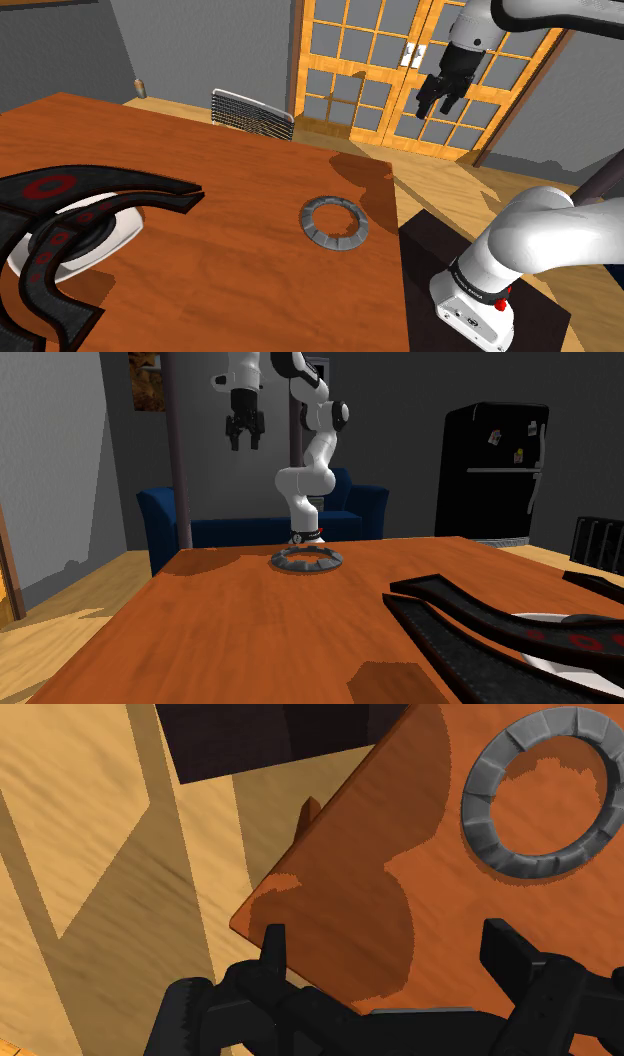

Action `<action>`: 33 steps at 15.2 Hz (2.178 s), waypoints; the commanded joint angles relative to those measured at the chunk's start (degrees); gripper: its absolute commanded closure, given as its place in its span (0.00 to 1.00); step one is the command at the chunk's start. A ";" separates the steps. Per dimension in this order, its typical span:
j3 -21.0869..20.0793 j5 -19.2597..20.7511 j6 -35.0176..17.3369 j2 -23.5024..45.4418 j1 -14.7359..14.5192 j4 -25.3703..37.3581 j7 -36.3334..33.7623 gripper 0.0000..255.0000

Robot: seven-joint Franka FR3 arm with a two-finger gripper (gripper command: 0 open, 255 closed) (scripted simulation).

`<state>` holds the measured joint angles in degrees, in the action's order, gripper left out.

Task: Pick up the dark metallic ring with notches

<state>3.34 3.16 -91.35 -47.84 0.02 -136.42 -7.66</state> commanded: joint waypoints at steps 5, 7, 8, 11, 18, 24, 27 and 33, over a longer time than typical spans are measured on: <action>-2.69 -1.99 -4.56 1.59 -1.03 -5.20 -3.35 0.00; -4.06 -3.06 -6.99 2.80 -1.65 -7.49 -5.00 0.00; -4.75 -3.61 -8.24 3.52 -1.98 -8.56 -5.81 0.00; -6.85 -5.31 -12.17 6.16 -3.04 -11.44 -8.23 0.00; -11.84 -9.41 -22.31 15.24 -5.75 -16.00 -13.63 0.00; -15.47 -12.13 -30.35 24.50 -7.69 -17.20 -17.40 0.00; -15.73 -12.20 -33.26 26.29 -7.66 -18.33 -17.38 0.00; -16.13 -12.22 -37.80 29.37 -7.58 -19.81 -17.39 0.00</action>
<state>-12.77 -9.08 -128.68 -18.79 -7.59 -156.11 -25.08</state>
